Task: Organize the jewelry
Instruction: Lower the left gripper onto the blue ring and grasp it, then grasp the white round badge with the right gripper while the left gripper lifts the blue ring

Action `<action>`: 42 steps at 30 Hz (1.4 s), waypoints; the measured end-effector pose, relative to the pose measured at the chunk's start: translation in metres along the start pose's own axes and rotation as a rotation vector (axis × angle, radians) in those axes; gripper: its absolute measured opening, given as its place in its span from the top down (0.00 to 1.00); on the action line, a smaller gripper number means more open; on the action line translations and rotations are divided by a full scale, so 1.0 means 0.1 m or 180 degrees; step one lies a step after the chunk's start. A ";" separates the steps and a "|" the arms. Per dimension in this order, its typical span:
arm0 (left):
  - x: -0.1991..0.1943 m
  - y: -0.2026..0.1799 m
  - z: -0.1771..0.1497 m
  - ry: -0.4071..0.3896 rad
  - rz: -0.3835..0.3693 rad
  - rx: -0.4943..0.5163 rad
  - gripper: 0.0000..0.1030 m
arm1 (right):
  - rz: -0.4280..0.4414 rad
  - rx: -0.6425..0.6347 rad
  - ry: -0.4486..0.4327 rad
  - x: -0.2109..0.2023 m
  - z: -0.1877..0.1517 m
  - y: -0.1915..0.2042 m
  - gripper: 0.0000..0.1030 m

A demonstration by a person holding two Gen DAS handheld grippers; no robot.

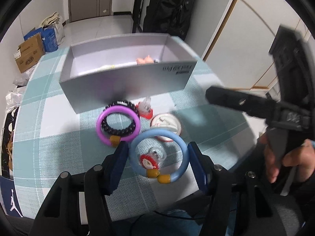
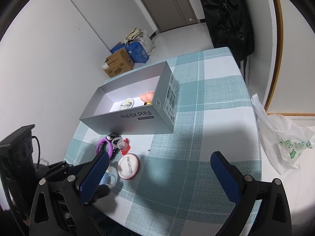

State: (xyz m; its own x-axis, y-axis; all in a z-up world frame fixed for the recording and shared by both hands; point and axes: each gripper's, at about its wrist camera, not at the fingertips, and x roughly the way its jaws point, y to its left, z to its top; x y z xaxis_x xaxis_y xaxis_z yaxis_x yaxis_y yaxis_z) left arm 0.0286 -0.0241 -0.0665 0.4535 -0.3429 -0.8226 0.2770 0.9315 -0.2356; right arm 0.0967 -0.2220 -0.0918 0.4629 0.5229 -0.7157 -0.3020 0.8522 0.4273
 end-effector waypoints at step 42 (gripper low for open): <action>-0.54 0.77 0.24 -0.0799 -0.0498 -0.0879 0.45 | -0.0551 -0.1457 0.0265 0.56 -0.32 0.83 0.59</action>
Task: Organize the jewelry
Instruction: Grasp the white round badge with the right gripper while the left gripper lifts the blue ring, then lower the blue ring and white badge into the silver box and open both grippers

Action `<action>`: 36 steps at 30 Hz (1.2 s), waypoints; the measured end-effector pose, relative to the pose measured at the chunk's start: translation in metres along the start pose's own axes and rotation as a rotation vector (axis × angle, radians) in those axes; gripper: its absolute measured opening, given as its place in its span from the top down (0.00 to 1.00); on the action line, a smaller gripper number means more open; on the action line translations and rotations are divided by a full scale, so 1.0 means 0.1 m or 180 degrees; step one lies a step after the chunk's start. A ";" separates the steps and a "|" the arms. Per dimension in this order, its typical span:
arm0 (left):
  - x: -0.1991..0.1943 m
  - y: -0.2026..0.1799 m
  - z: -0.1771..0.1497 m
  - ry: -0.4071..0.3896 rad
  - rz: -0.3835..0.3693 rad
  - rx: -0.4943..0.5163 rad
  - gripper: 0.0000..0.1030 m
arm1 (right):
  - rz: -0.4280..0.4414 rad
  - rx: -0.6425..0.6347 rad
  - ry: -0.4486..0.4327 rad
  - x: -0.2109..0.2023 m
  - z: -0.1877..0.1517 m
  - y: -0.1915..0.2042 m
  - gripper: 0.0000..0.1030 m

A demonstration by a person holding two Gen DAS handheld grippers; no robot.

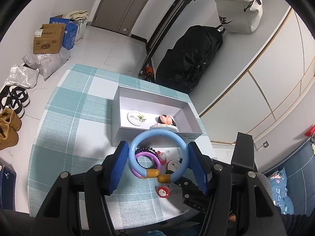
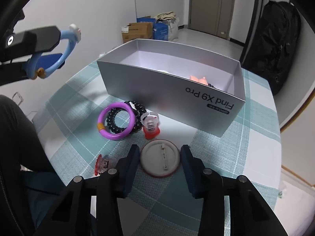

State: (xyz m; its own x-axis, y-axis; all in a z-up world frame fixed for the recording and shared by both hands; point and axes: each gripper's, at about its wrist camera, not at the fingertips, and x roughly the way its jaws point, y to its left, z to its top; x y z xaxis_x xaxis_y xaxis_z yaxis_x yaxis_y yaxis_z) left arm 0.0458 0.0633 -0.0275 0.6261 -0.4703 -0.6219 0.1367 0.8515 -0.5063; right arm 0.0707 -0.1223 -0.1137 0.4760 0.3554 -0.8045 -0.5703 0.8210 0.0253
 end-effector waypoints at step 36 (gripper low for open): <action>0.31 -0.13 0.23 0.0028 0.0022 0.0125 0.45 | 0.0899 0.0924 -0.0794 -0.64 0.34 -0.52 0.59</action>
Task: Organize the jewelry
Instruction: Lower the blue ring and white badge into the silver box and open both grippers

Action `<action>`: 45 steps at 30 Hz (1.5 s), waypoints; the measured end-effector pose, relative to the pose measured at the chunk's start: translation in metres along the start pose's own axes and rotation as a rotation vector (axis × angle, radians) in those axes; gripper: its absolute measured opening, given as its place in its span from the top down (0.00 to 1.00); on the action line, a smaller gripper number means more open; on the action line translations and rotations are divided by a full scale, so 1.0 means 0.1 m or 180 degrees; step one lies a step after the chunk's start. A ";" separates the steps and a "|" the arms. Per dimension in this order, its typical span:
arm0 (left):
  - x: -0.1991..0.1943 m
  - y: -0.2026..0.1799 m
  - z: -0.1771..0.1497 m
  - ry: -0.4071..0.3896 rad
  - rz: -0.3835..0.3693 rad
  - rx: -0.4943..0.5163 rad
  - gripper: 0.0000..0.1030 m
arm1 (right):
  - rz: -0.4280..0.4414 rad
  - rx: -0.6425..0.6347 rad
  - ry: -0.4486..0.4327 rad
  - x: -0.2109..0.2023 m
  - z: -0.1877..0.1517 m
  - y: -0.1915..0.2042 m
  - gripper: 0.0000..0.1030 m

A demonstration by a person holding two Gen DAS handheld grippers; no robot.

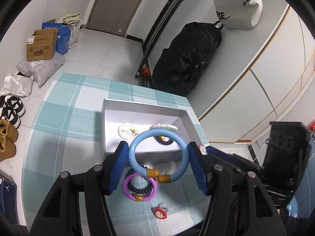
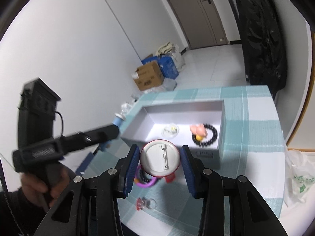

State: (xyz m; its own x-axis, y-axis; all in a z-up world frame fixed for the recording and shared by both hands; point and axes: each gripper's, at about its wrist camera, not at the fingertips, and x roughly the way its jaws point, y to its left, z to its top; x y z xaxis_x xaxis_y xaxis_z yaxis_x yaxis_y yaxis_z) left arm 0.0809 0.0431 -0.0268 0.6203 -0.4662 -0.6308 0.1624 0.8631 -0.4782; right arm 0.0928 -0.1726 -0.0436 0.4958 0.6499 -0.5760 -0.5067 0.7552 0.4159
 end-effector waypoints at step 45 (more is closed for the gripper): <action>0.73 0.17 0.40 0.0441 0.0015 -0.0233 0.44 | -0.0023 0.0249 0.0282 0.64 0.55 -0.55 0.42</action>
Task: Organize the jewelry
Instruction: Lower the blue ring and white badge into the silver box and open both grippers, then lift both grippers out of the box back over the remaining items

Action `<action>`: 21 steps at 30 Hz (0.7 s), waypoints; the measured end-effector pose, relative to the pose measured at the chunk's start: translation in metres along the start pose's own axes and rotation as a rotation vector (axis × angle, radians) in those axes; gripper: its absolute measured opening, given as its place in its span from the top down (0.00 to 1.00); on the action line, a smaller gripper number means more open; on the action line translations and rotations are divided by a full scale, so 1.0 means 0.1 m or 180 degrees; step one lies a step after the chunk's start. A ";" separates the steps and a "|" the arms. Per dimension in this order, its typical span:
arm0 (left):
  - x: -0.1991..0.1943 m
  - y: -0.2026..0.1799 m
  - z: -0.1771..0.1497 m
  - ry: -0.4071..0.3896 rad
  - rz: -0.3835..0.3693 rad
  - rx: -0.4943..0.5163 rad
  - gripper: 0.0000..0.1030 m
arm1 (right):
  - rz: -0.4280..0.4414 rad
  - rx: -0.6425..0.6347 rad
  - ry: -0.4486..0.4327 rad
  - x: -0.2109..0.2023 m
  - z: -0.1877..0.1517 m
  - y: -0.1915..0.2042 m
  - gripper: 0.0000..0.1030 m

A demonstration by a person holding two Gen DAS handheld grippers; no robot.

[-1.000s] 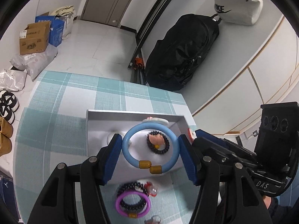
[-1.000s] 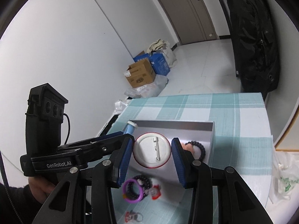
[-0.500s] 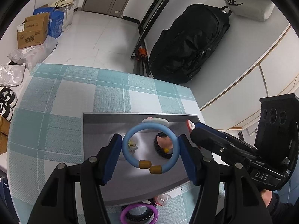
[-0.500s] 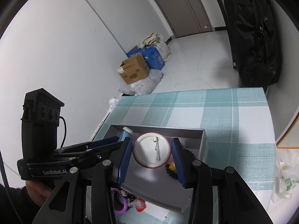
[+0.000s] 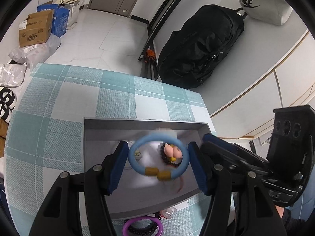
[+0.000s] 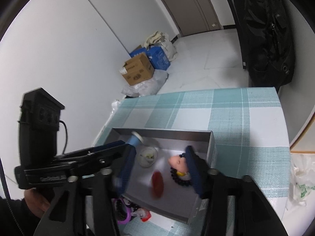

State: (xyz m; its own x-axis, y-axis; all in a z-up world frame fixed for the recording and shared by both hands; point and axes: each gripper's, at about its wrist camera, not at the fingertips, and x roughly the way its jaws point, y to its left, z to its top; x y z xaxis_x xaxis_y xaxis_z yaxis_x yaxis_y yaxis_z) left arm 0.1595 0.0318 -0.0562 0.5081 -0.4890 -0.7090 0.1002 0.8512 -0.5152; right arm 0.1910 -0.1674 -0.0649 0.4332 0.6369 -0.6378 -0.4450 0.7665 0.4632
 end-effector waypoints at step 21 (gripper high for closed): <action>-0.33 -0.12 -0.20 -0.0242 0.0246 0.0187 0.33 | -0.0246 -0.0018 -0.0288 -0.53 -0.16 0.03 0.21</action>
State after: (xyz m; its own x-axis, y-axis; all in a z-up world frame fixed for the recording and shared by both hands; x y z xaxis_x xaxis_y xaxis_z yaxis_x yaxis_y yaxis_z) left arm 0.1244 0.0340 -0.0357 0.5796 -0.4076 -0.7057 0.1071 0.8965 -0.4298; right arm 0.1543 -0.1999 -0.0394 0.5352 0.5811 -0.6131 -0.4119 0.8132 0.4111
